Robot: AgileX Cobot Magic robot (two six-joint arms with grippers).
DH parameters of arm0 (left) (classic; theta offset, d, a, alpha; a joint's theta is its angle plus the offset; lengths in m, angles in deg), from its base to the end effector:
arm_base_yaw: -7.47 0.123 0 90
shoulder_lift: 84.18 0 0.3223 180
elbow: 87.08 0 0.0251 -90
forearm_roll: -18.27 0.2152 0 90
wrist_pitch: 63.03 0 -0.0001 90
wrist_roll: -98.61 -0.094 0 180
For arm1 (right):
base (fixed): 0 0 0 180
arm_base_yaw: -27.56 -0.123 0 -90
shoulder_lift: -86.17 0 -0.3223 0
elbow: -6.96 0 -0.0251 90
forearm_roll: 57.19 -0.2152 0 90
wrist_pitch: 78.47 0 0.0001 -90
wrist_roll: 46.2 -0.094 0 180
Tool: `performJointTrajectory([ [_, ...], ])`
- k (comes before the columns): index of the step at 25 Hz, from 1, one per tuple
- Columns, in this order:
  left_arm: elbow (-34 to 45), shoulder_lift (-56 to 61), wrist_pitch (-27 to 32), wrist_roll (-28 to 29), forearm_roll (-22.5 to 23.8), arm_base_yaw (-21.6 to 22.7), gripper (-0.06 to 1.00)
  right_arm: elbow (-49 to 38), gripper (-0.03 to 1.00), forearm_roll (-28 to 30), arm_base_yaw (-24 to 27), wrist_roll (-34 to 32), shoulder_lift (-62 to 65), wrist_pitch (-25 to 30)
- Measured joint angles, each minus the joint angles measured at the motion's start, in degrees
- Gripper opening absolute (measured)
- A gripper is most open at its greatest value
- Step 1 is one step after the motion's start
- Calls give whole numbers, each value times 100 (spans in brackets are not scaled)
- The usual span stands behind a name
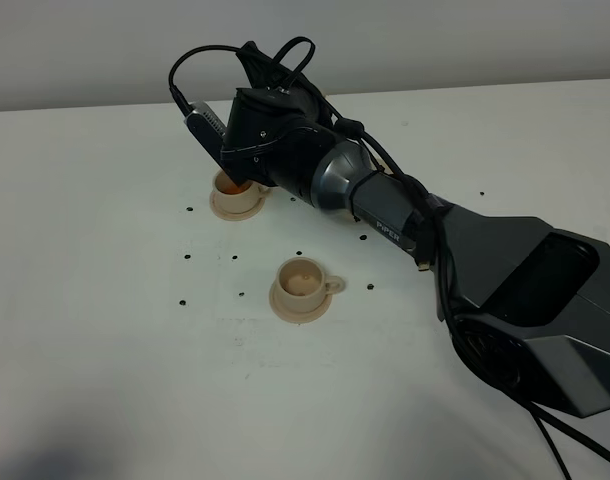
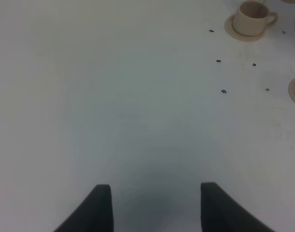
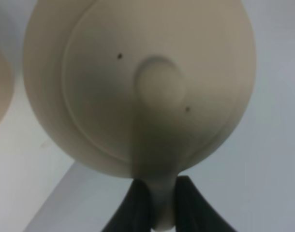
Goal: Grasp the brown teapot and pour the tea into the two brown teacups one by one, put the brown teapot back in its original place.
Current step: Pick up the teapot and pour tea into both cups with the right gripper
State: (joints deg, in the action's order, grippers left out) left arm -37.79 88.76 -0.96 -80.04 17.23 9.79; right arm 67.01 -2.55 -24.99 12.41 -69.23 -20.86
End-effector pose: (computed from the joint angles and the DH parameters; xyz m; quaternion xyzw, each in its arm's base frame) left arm -0.0719 -0.0044 0.2579 -0.0271 0.8586 -0.0047 0.5119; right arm 0.3892 0.4015 0.2116 -0.7965 0.3658 -0.4447 0.1845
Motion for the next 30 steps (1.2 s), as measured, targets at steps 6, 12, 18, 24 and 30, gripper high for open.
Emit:
performJointTrajectory([
  [6,0,0,0,0,0,0,40,0,11,111,-31,22,0,-225],
  [12,0,0,0,0,0,0,40,0,11,163,-31,136,0,-245],
  [18,0,0,0,0,0,0,40,0,11,276,-31,200,0,-250],
  [24,0,0,0,0,0,0,40,0,11,384,-31,443,0,-256],
  [30,0,0,0,0,0,0,40,0,11,404,-31,583,0,-250],
])
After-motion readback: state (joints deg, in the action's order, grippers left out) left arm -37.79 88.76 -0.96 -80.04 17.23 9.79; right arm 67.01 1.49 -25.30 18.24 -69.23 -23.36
